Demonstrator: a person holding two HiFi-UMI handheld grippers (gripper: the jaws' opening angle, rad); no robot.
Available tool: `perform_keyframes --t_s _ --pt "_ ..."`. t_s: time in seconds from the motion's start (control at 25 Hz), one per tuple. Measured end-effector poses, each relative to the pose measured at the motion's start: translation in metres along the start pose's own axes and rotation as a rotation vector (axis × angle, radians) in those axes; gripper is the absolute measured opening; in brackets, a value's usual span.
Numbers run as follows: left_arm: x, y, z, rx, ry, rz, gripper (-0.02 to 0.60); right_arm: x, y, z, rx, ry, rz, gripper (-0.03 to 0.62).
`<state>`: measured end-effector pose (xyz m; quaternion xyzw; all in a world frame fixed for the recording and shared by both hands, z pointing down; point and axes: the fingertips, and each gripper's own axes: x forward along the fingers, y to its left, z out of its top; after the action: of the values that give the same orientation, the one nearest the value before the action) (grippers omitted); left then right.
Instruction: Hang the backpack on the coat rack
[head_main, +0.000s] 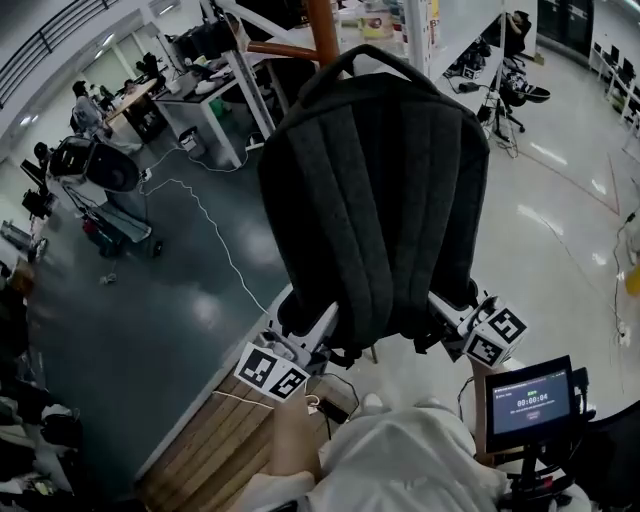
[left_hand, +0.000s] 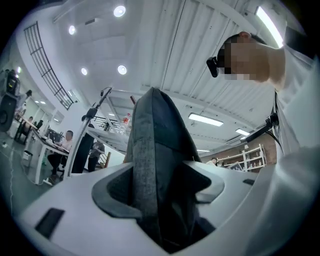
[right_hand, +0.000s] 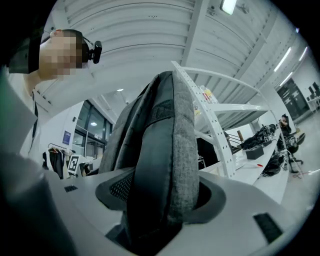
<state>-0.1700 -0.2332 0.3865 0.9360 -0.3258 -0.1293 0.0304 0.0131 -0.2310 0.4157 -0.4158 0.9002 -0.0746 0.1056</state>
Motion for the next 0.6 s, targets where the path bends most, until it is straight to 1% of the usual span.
perform_keyframes --t_s 0.08,0.32,0.48,0.6 --pt "-0.007 0.006 0.007 0.013 -0.011 0.036 0.288 0.013 0.005 0.002 -0.003 0.006 0.037 0.279" --pt "-0.031 0.000 0.023 0.054 -0.049 0.116 0.288 0.024 0.024 0.010 -0.021 0.004 0.122 0.279" --pt "-0.001 0.008 0.045 0.090 -0.067 0.153 0.288 0.044 0.002 0.040 -0.033 -0.009 0.157 0.279" --pt "0.007 0.010 0.061 0.113 -0.081 0.159 0.288 0.052 0.000 0.058 -0.047 -0.026 0.169 0.279"
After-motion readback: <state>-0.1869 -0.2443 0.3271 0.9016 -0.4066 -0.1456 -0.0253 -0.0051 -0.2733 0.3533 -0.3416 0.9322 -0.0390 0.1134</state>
